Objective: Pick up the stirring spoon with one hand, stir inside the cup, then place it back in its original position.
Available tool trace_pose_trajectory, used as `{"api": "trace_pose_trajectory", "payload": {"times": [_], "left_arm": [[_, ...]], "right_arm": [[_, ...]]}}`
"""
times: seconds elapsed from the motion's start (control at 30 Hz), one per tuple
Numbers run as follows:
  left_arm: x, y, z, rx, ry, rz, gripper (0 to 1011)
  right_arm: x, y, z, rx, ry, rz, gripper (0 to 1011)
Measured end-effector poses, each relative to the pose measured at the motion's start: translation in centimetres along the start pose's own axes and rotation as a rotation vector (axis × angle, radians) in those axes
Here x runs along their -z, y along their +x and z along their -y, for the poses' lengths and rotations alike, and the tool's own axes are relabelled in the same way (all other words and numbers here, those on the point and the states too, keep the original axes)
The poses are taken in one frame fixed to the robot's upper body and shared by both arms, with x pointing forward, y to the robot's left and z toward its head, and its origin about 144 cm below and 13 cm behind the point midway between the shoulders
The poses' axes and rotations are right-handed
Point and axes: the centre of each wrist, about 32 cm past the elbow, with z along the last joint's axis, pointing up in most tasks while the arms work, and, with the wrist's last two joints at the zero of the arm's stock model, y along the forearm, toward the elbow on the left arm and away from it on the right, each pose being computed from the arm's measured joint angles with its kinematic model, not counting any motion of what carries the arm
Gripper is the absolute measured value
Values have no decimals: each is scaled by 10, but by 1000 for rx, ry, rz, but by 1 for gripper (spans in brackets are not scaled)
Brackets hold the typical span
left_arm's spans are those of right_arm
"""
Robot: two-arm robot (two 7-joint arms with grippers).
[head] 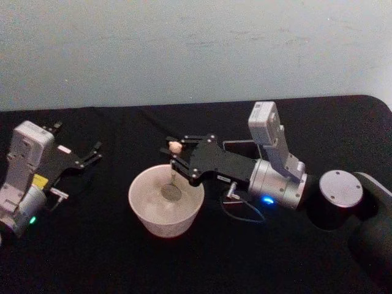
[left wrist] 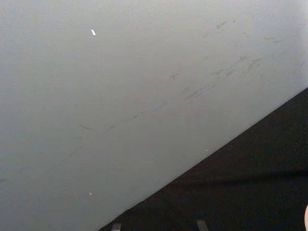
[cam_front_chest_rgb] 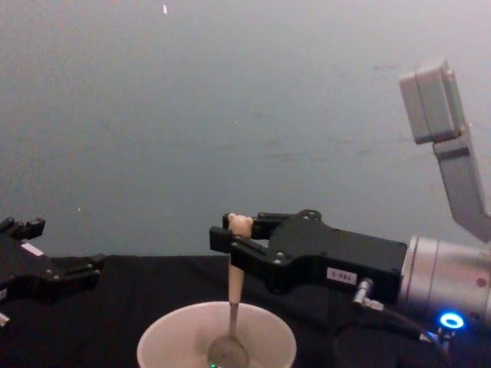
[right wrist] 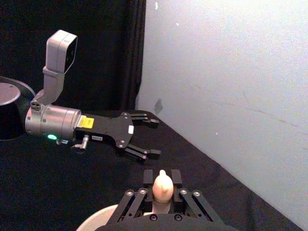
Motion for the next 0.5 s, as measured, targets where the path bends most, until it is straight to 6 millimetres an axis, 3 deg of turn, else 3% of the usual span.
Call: {"api": "trace_pose_trajectory", "payload": {"times": [0.5], "left_arm": [[0,0,0,0,0,0,1001]], "right_arm": [[-4,-5,25,17,-14,6,214]]}}
